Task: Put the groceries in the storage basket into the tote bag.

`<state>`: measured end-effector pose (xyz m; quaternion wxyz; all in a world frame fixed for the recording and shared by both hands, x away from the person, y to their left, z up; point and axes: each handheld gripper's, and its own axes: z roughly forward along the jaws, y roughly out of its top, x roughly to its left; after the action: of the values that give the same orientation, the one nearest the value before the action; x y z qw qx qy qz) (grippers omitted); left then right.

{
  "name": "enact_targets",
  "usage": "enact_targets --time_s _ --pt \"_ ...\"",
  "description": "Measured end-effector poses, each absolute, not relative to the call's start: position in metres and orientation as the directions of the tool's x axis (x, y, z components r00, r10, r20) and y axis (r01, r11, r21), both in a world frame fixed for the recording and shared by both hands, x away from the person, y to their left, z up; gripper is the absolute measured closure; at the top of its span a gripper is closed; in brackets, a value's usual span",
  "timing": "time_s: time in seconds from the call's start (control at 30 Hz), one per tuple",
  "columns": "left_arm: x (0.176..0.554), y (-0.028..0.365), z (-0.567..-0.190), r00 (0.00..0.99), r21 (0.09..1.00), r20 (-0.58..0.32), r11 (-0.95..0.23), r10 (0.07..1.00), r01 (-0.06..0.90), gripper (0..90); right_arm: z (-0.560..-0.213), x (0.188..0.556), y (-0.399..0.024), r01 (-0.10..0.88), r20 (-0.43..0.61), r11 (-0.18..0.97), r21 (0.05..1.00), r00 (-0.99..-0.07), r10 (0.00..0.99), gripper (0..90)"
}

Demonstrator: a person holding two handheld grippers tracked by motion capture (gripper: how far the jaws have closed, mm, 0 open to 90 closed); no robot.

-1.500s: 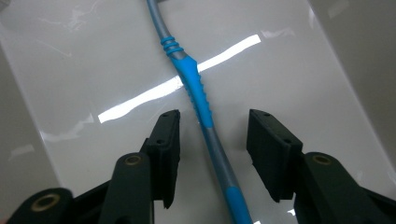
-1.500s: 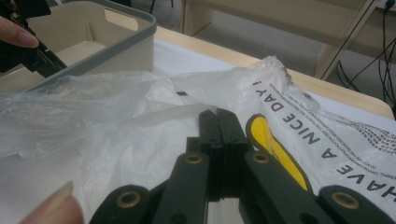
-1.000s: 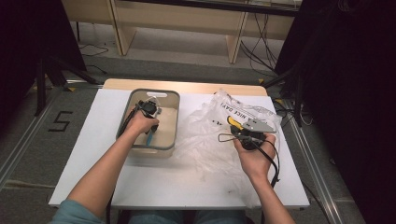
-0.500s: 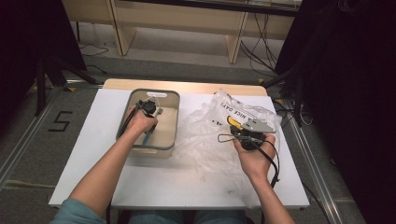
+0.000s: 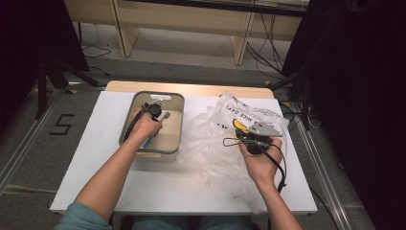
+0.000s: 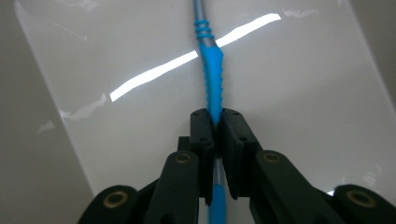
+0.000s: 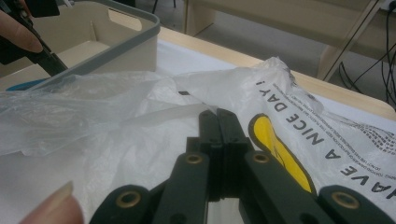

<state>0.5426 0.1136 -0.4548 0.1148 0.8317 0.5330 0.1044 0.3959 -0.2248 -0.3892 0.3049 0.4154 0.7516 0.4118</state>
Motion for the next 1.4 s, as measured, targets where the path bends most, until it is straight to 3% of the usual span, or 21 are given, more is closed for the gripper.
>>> enact_targets --time_s 0.87,1.4 --pt "0.542 0.122 -0.454 0.371 0.327 0.022 -0.357 0.928 0.875 84.1 -0.39 0.396 -0.225 0.374 -0.118 0.316 0.872 -0.466 0.877 90.0" --pt "0.535 0.128 -0.439 0.351 0.44 -0.036 -0.301 0.936 0.846 84.1 -0.39 0.396 -0.224 0.376 -0.117 0.318 0.87 -0.469 0.876 90.0"
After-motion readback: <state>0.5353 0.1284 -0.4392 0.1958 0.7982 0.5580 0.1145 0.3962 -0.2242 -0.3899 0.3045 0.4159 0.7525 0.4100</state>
